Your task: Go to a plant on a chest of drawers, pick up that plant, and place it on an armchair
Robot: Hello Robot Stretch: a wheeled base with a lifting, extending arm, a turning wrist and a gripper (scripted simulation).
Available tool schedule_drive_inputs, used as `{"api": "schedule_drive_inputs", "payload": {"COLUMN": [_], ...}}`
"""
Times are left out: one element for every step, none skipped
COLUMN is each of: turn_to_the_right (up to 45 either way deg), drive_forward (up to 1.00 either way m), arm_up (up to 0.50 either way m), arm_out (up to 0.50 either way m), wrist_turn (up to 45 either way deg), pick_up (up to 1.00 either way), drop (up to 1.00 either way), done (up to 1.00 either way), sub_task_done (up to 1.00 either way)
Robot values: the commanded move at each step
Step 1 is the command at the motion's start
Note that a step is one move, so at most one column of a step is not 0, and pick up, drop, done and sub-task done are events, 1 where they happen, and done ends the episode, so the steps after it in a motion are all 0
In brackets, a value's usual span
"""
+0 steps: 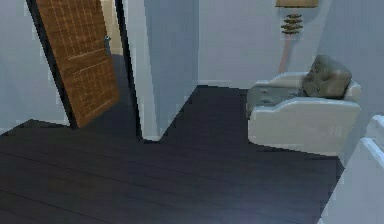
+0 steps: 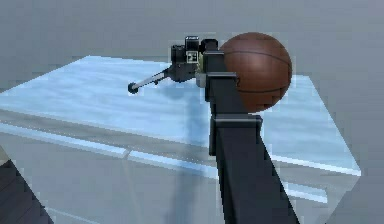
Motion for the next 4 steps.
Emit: {"api": "schedule_drive_inputs", "payload": {"turn_to_the_right": [0.0, 0.0, 0.0, 0.0], "drive_forward": [0.00, 0.00, 0.00, 0.00], "arm_up": [0.00, 0.00, 0.00, 0.00], "arm_out": [0.00, 0.00, 0.00, 0.00], "wrist_turn": [45.0, 30.0, 0.0, -45.0], "pick_up": [0.00, 0.00, 1.00, 0.00], "drop": [0.00, 0.00, 0.00, 0.00], "done": [0.00, 0.00, 0.00, 0.00], "sub_task_done": [0.00, 0.00, 0.00, 0.00]}}
